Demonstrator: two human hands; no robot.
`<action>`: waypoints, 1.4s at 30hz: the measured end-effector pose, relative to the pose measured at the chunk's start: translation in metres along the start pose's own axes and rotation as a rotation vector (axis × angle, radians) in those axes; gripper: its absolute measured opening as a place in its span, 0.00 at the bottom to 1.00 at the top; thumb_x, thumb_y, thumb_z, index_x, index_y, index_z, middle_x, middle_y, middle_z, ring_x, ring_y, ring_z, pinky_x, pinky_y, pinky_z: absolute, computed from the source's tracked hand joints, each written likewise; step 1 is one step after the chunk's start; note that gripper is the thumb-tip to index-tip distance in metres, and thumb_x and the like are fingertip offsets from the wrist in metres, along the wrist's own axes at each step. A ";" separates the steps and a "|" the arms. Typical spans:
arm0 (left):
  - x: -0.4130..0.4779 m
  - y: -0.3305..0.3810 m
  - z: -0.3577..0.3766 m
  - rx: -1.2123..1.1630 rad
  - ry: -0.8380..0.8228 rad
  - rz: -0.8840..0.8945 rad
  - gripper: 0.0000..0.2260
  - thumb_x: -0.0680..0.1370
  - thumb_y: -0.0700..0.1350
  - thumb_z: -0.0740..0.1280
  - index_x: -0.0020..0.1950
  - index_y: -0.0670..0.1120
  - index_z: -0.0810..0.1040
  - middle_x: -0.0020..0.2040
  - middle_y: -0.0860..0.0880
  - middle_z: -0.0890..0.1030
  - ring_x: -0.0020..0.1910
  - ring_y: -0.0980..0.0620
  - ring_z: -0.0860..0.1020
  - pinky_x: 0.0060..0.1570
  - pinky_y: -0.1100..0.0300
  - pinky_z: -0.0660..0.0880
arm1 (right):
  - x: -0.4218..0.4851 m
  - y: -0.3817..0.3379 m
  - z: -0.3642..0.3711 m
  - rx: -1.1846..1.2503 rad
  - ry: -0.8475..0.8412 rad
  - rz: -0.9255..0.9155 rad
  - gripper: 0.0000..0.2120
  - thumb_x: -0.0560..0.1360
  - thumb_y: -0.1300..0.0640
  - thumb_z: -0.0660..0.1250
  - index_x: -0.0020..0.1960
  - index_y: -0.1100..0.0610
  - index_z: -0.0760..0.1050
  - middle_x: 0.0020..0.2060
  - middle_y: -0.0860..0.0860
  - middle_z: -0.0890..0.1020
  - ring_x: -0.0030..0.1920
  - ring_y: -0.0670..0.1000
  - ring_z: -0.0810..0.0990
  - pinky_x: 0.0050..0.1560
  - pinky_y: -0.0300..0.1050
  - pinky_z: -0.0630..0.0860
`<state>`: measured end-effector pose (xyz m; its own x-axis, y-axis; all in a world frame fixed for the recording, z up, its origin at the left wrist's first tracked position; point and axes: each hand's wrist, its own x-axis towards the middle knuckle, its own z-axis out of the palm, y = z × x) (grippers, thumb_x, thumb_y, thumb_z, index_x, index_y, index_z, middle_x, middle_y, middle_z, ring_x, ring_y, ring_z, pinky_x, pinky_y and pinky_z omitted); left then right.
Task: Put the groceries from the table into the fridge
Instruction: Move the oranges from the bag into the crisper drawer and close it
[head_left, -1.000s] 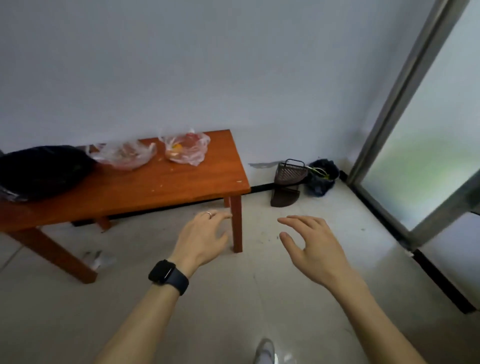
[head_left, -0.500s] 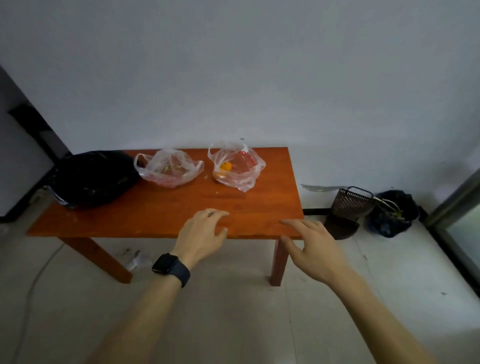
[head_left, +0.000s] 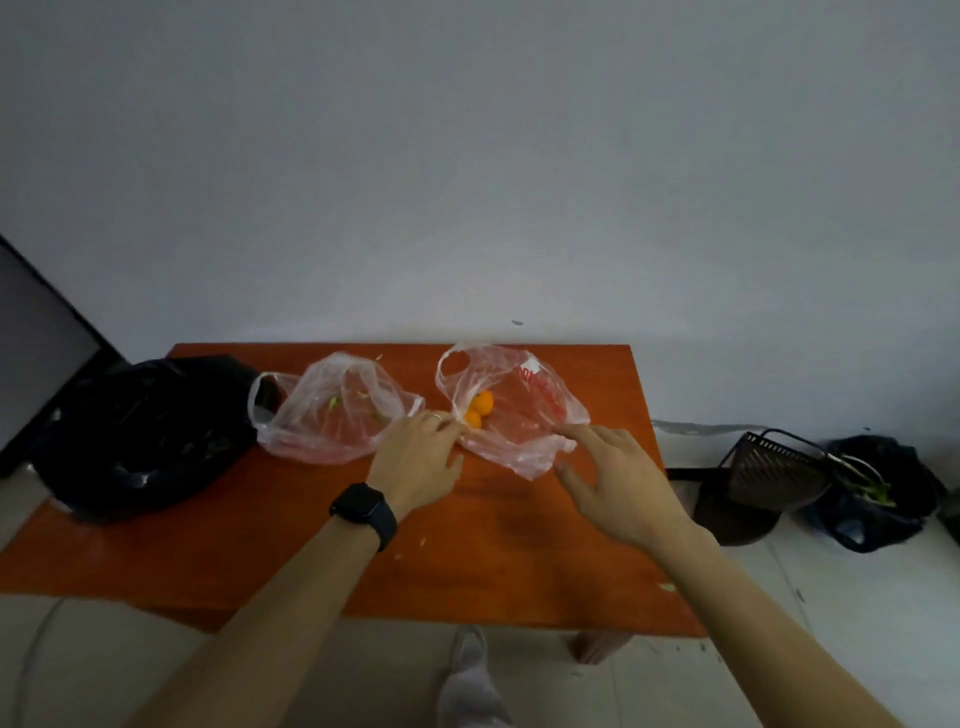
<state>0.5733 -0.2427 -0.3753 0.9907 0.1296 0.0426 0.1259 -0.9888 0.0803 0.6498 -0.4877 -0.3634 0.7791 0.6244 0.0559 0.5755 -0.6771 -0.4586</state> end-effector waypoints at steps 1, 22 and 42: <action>0.024 -0.011 0.009 0.017 -0.020 0.030 0.17 0.81 0.49 0.62 0.69 0.51 0.74 0.68 0.49 0.76 0.67 0.49 0.72 0.69 0.52 0.69 | 0.021 0.003 0.007 -0.003 -0.009 0.012 0.20 0.81 0.46 0.62 0.72 0.46 0.69 0.68 0.47 0.76 0.69 0.52 0.71 0.64 0.48 0.72; 0.250 -0.163 0.150 0.210 -0.472 0.327 0.41 0.74 0.54 0.70 0.80 0.54 0.49 0.66 0.45 0.77 0.74 0.45 0.65 0.75 0.37 0.45 | 0.321 0.056 0.153 -0.195 -0.565 0.168 0.39 0.76 0.33 0.59 0.80 0.45 0.50 0.81 0.46 0.53 0.79 0.55 0.56 0.76 0.59 0.58; 0.217 -0.179 0.189 -0.052 -0.236 0.542 0.29 0.71 0.46 0.72 0.71 0.49 0.68 0.67 0.45 0.74 0.60 0.45 0.75 0.67 0.46 0.69 | 0.313 0.065 0.205 -0.189 -0.201 -0.044 0.30 0.72 0.52 0.73 0.72 0.47 0.67 0.68 0.51 0.73 0.68 0.57 0.71 0.63 0.61 0.73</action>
<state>0.7752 -0.0514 -0.5683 0.8986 -0.4187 -0.1315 -0.3980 -0.9037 0.1577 0.8806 -0.2566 -0.5578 0.6985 0.7066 -0.1133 0.6585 -0.6966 -0.2850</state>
